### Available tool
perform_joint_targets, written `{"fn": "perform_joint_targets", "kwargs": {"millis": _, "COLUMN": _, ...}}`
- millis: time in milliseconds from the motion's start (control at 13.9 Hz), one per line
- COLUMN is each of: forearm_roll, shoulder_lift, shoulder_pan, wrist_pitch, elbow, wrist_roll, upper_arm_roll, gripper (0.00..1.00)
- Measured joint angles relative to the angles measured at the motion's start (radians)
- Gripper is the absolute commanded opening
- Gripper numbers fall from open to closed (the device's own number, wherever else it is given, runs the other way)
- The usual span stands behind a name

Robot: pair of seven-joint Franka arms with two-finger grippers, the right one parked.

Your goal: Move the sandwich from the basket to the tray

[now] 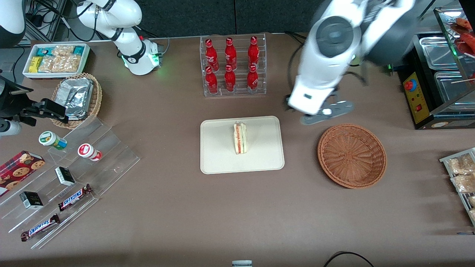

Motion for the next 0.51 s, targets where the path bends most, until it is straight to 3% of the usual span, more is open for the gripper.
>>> {"fn": "perform_joint_targets", "kwargs": {"millis": 505, "forearm_roll": 0.000, "shoulder_lift": -0.193, "shoulder_pan": 0.295, "wrist_pitch": -0.054, "elbow": -0.140, "wrist_roll": 0.416, "upper_arm_roll": 0.004, "gripper": 1.00}}
